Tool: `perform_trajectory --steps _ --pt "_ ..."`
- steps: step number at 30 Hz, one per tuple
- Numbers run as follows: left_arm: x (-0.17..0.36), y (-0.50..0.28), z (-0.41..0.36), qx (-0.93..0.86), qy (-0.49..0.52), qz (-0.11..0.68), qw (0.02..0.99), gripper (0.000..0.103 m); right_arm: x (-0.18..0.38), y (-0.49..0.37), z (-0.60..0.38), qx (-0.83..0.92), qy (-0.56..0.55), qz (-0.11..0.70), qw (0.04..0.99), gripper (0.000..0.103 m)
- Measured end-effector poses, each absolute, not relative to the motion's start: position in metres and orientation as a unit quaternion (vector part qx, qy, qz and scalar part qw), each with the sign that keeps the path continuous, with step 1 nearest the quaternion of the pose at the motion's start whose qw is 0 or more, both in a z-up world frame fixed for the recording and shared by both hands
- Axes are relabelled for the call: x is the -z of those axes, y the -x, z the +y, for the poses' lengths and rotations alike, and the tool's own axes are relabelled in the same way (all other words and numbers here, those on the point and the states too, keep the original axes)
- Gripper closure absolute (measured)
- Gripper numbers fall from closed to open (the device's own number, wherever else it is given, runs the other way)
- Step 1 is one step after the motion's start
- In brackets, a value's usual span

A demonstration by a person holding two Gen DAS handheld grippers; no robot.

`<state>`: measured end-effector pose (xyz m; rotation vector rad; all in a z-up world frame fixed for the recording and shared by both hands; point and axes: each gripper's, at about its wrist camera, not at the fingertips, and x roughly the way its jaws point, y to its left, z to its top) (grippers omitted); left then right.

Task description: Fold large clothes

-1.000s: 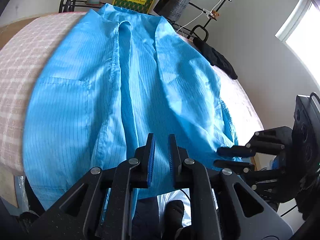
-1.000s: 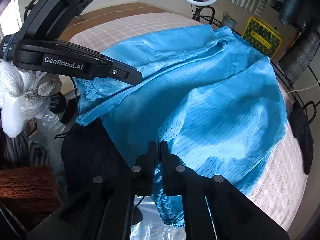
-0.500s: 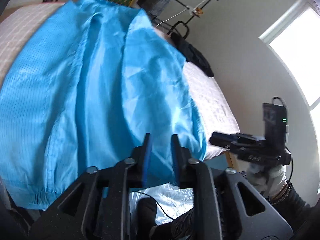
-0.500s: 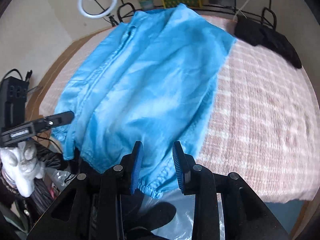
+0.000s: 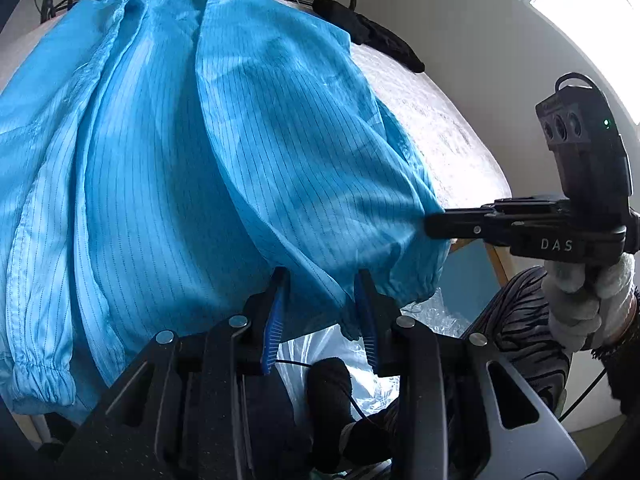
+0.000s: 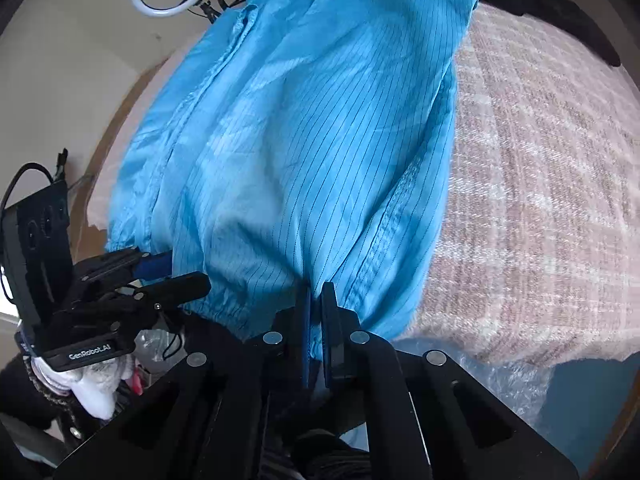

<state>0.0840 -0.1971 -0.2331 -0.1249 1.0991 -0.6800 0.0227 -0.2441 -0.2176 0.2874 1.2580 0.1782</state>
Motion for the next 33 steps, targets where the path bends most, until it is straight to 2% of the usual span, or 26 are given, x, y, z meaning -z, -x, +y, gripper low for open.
perform_trajectory --steps 4,9,11,12,13,17,21,27,29,30,33 --pt "0.233 -0.078 -0.206 0.313 0.03 0.507 0.803 0.071 0.212 -0.013 -0.25 -0.086 -0.139 0.58 0.798 0.1" --pt "0.209 -0.067 -0.198 0.305 0.012 0.477 0.824 0.071 0.213 -0.013 -0.254 -0.116 -0.172 0.57 0.795 0.093" --pt "0.198 -0.059 -0.196 0.308 0.009 0.461 0.832 0.071 0.2 -0.01 -0.266 -0.114 -0.176 0.55 0.808 0.084" --pt "0.192 -0.054 -0.198 0.313 0.007 0.453 0.835 0.071 0.195 -0.01 -0.275 -0.11 -0.184 0.54 0.814 0.071" --pt "0.188 -0.05 -0.201 0.319 0.003 0.447 0.836 0.071 0.191 -0.011 -0.283 -0.103 -0.197 0.529 0.819 0.064" --pt "0.189 -0.048 -0.226 0.341 -0.004 0.441 0.83 0.071 0.189 -0.035 -0.314 -0.087 -0.26 0.497 0.823 0.064" --pt "0.196 -0.051 -0.254 0.363 -0.007 0.447 0.818 0.071 0.192 -0.077 -0.339 -0.019 -0.254 0.481 0.839 0.064" --pt "0.215 -0.058 -0.275 0.366 -0.033 0.462 0.807 0.071 0.222 -0.132 -0.376 0.016 -0.307 0.48 0.822 0.064" --pt "0.223 -0.065 -0.275 0.363 -0.026 0.472 0.803 0.071 0.23 -0.142 -0.381 0.026 -0.312 0.482 0.818 0.074" --pt "0.227 -0.066 -0.275 0.363 -0.023 0.477 0.8 0.071 0.231 -0.146 -0.381 0.018 -0.312 0.483 0.818 0.097" --pt "0.235 -0.066 -0.273 0.358 -0.021 0.486 0.797 0.071 0.224 -0.148 -0.371 0.007 -0.285 0.482 0.828 0.101"
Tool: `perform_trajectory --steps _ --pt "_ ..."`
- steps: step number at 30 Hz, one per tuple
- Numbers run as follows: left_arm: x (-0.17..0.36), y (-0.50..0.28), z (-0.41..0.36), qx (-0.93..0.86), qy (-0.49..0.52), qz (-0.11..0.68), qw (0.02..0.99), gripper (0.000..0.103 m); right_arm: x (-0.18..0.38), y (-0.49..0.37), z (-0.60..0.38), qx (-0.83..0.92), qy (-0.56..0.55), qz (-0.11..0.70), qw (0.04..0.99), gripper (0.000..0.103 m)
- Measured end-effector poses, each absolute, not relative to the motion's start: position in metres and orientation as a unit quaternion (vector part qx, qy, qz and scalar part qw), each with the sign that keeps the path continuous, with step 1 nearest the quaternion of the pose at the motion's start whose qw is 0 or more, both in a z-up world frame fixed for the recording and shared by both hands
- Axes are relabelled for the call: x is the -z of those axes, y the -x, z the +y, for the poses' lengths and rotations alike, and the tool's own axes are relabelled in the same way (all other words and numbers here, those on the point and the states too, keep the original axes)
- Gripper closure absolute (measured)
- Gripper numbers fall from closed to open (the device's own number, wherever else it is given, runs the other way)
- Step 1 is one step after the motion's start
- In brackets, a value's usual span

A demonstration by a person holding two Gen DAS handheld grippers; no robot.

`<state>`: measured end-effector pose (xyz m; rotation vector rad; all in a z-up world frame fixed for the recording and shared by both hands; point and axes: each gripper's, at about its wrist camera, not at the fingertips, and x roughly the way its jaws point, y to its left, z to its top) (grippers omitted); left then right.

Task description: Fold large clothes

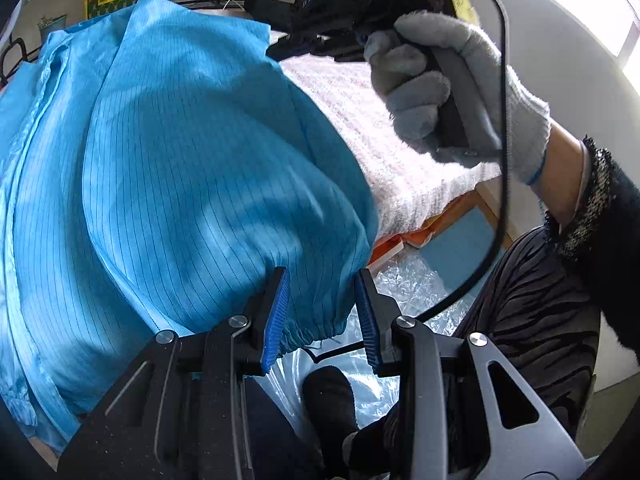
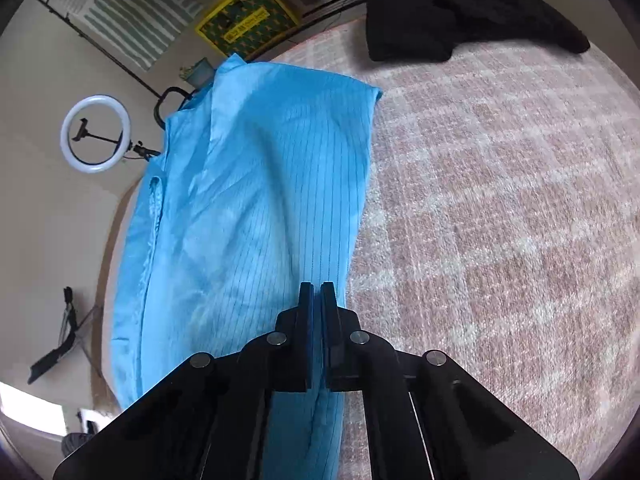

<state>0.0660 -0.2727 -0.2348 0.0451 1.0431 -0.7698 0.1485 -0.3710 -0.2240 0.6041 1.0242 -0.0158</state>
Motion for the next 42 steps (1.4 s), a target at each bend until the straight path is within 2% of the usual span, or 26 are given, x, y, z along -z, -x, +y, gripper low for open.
perform_trajectory --steps 7,8,10,11,13,14,15,16,19,28,30,33,35,37,39,40,42 --pt "0.241 -0.067 -0.273 0.36 -0.024 0.488 0.795 0.071 0.207 -0.143 -0.376 0.03 -0.27 0.467 0.842 0.101" --pt "0.241 -0.07 -0.275 0.36 -0.024 0.488 0.795 0.071 0.21 -0.141 -0.38 0.028 -0.28 0.469 0.837 0.097" --pt "0.242 -0.069 -0.276 0.36 -0.023 0.488 0.795 0.071 0.218 -0.142 -0.385 0.022 -0.299 0.479 0.825 0.063" --pt "0.242 -0.07 -0.275 0.36 -0.022 0.489 0.794 0.071 0.223 -0.142 -0.386 0.025 -0.303 0.481 0.822 0.061" --pt "0.242 -0.07 -0.274 0.359 -0.019 0.491 0.794 0.071 0.233 -0.145 -0.384 0.009 -0.315 0.492 0.812 0.063" --pt "0.242 -0.07 -0.274 0.359 -0.018 0.491 0.793 0.071 0.236 -0.149 -0.381 0.003 -0.317 0.496 0.808 0.069" --pt "0.242 -0.071 -0.274 0.359 -0.017 0.492 0.793 0.071 0.237 -0.151 -0.377 -0.001 -0.311 0.5 0.808 0.095" --pt "0.242 -0.071 -0.274 0.36 -0.017 0.493 0.792 0.071 0.236 -0.153 -0.372 0.0 -0.301 0.504 0.81 0.101" --pt "0.244 -0.072 -0.273 0.361 -0.018 0.496 0.79 0.071 0.222 -0.151 -0.364 0.01 -0.268 0.492 0.828 0.101" --pt "0.235 -0.066 -0.273 0.351 -0.014 0.485 0.801 0.071 0.203 -0.139 -0.385 0.041 -0.275 0.469 0.839 0.099" --pt "0.227 -0.063 -0.276 0.349 -0.017 0.471 0.81 0.071 0.193 -0.126 -0.4 0.033 -0.31 0.452 0.836 0.093" --pt "0.219 -0.061 -0.289 0.355 -0.026 0.459 0.814 0.07 0.172 -0.103 -0.414 -0.001 -0.34 0.424 0.839 0.062" --pt "0.219 -0.06 -0.299 0.354 -0.037 0.457 0.815 0.055 0.158 -0.087 -0.42 -0.02 -0.348 0.406 0.845 0.06" --pt "0.222 -0.061 -0.309 0.346 -0.053 0.458 0.817 0.054 0.144 -0.069 -0.427 -0.034 -0.358 0.385 0.85 0.057" --pt "0.227 -0.061 -0.322 0.341 -0.075 0.461 0.816 0.053 0.131 -0.051 -0.433 -0.038 -0.354 0.368 0.859 0.045" --pt "0.231 -0.06 -0.33 0.331 -0.095 0.465 0.816 0.049 0.127 -0.044 -0.435 -0.031 -0.349 0.359 0.865 0.041" --pt "0.238 -0.054 -0.342 0.322 -0.128 0.464 0.815 0.039 0.127 -0.038 -0.439 -0.02 -0.35 0.357 0.866 0.041"
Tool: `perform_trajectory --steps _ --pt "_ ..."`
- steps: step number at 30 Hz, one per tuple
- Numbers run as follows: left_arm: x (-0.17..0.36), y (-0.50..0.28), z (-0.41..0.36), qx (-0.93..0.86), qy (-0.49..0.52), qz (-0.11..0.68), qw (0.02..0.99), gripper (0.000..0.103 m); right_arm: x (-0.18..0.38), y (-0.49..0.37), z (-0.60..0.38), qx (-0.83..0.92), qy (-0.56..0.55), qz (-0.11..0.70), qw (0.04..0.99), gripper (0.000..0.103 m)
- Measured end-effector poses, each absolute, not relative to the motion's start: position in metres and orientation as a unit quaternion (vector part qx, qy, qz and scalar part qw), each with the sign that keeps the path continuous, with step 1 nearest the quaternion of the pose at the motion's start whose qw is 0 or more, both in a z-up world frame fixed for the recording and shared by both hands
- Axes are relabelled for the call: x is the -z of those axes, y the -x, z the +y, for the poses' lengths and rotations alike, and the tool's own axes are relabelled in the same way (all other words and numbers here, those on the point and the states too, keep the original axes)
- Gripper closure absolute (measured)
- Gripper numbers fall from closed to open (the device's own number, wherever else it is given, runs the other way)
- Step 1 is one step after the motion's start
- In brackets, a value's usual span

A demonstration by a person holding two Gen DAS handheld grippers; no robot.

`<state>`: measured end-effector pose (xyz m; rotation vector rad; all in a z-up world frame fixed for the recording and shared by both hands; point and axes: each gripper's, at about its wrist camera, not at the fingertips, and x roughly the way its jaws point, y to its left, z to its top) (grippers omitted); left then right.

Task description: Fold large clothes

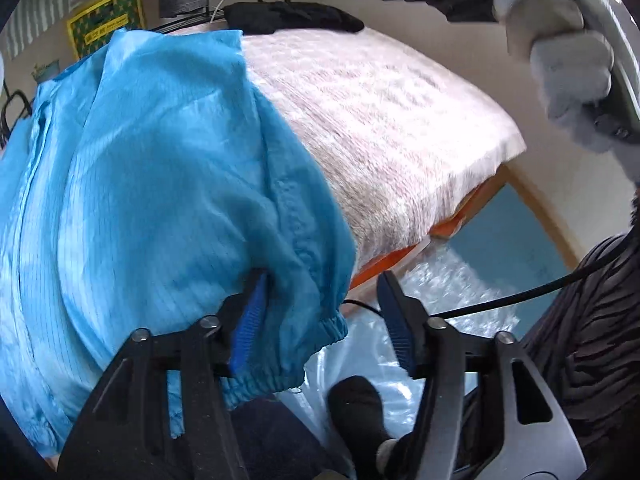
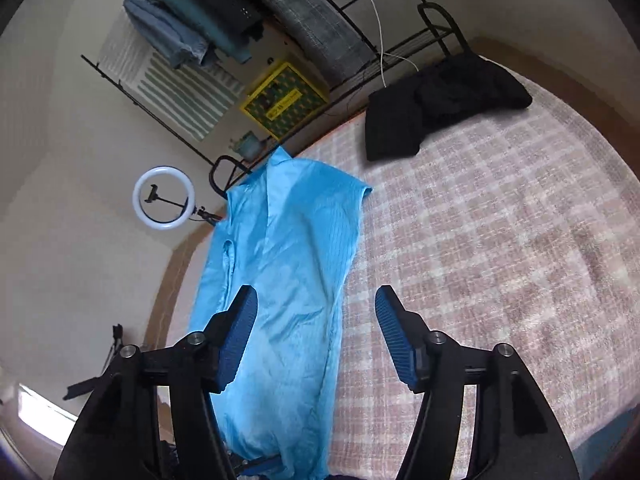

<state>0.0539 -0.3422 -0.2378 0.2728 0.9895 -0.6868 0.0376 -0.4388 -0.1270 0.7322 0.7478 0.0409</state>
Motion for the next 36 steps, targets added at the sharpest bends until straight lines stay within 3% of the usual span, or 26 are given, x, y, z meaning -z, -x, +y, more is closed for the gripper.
perform_trajectory --steps 6,8,9,11,13,19,27,29,31,33,36 --pt "0.247 -0.042 -0.358 0.288 -0.205 0.422 0.835 0.039 0.144 -0.044 -0.443 -0.013 -0.36 0.37 0.857 0.041" --pt "0.248 -0.043 -0.354 0.271 -0.21 0.405 0.847 0.066 0.148 -0.051 -0.441 -0.02 -0.368 0.371 0.852 0.041" --pt "0.247 -0.044 -0.351 0.276 -0.202 0.403 0.849 0.067 0.151 -0.055 -0.44 -0.022 -0.372 0.373 0.85 0.041" --pt "0.242 -0.05 -0.341 0.29 -0.168 0.41 0.848 0.092 0.157 -0.066 -0.435 -0.026 -0.378 0.376 0.846 0.041" --pt "0.236 -0.059 -0.329 0.301 -0.12 0.427 0.844 0.097 0.168 -0.079 -0.43 -0.027 -0.381 0.385 0.84 0.041" --pt "0.21 -0.073 -0.29 0.317 0.017 0.447 0.836 0.099 0.212 -0.114 -0.421 -0.005 -0.389 0.434 0.812 0.041" --pt "0.199 -0.076 -0.279 0.319 0.052 0.445 0.835 0.1 0.239 -0.159 -0.411 -0.01 -0.433 0.446 0.783 0.041" --pt "0.197 -0.078 -0.278 0.32 0.058 0.445 0.834 0.1 0.242 -0.171 -0.403 -0.007 -0.429 0.454 0.781 0.048" --pt "0.197 -0.079 -0.274 0.32 0.068 0.446 0.833 0.1 0.245 -0.182 -0.395 0.004 -0.417 0.467 0.779 0.079" --pt "0.198 -0.081 -0.27 0.32 0.077 0.448 0.831 0.1 0.249 -0.191 -0.388 0.002 -0.417 0.477 0.774 0.099" --pt "0.202 -0.083 -0.26 0.319 0.096 0.454 0.827 0.1 0.243 -0.198 -0.379 0.022 -0.411 0.474 0.779 0.101"
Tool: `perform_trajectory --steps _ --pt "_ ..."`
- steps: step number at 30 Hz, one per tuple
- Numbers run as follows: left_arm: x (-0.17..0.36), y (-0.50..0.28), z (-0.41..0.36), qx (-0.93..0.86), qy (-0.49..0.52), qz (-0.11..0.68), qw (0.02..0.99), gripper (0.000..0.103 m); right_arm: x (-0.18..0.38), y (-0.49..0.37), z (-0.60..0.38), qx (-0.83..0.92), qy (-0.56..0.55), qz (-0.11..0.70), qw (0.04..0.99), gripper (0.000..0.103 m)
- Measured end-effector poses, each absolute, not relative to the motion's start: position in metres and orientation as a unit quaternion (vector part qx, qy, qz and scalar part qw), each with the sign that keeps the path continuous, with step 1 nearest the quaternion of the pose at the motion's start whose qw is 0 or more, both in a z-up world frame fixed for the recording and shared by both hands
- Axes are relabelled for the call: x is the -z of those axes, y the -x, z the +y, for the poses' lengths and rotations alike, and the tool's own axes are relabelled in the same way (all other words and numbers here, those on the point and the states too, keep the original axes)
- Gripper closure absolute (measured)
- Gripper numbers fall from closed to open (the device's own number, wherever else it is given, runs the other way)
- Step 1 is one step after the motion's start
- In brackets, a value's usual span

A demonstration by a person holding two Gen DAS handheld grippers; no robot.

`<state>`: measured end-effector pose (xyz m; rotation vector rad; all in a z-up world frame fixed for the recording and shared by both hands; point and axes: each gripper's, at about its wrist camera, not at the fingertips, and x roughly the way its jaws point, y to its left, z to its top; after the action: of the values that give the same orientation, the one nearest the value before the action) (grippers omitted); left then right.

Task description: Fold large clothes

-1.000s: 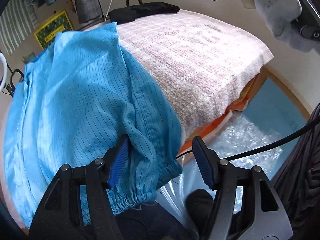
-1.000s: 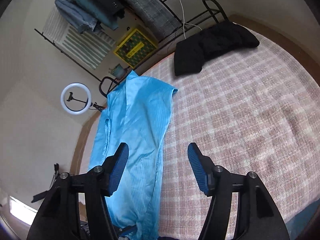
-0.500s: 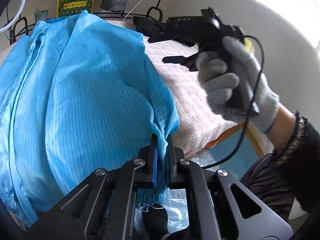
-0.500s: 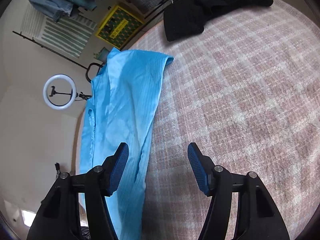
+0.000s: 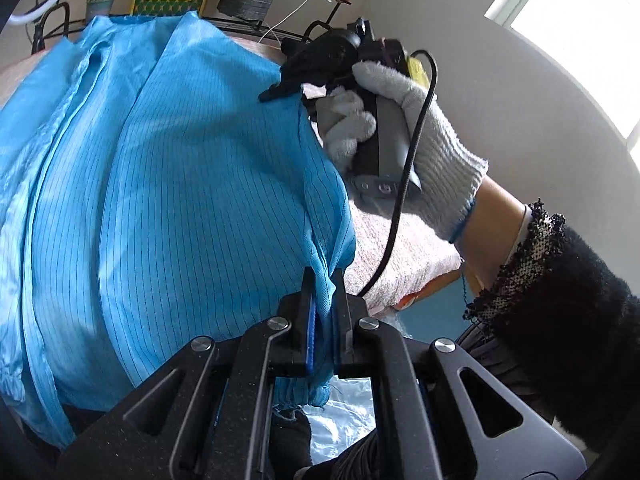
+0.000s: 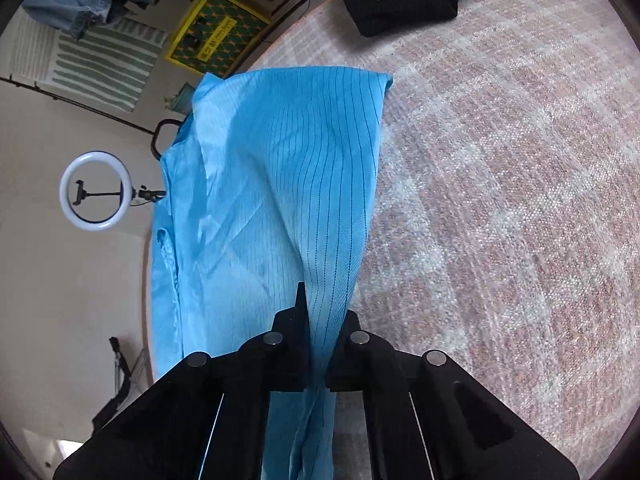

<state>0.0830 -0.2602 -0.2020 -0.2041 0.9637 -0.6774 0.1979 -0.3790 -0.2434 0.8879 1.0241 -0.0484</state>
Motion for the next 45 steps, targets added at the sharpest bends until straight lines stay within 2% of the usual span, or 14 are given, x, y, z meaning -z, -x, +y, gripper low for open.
perform_trajectory --steps 5,14,21,29,33,36,40,41,43,45 --pt "0.204 -0.09 -0.235 0.318 0.144 0.455 0.819 0.1 0.209 -0.213 -0.351 0.052 -0.353 0.467 0.809 0.102" --pt "0.206 -0.083 -0.175 0.293 0.201 0.453 0.818 0.1 0.167 -0.254 -0.247 0.048 -0.16 0.479 0.861 0.102" --pt "0.216 -0.071 -0.119 0.243 0.233 0.462 0.821 0.1 0.176 -0.287 -0.15 0.016 -0.024 0.498 0.867 0.102" --pt "0.235 -0.067 -0.081 0.205 0.278 0.483 0.805 0.1 0.229 -0.305 -0.075 0.013 0.113 0.53 0.84 0.102" --pt "0.234 -0.064 -0.081 0.204 0.273 0.484 0.805 0.1 0.236 -0.302 -0.072 -0.004 0.126 0.542 0.831 0.096" --pt "0.238 -0.07 -0.083 0.206 0.278 0.487 0.802 0.1 0.224 -0.293 -0.085 -0.057 0.071 0.564 0.821 0.082" --pt "0.239 -0.075 -0.085 0.207 0.277 0.487 0.802 0.1 0.186 -0.252 -0.109 -0.13 0.035 0.547 0.827 0.079" --pt "0.239 -0.077 -0.085 0.208 0.277 0.487 0.802 0.1 0.176 -0.246 -0.12 -0.137 0.02 0.536 0.833 0.075" --pt "0.238 -0.078 -0.086 0.208 0.275 0.487 0.803 0.1 0.163 -0.243 -0.151 -0.118 -0.021 0.514 0.85 0.05" --pt "0.236 -0.085 -0.091 0.208 0.274 0.487 0.803 0.1 0.159 -0.25 -0.193 -0.058 -0.058 0.492 0.867 0.046"
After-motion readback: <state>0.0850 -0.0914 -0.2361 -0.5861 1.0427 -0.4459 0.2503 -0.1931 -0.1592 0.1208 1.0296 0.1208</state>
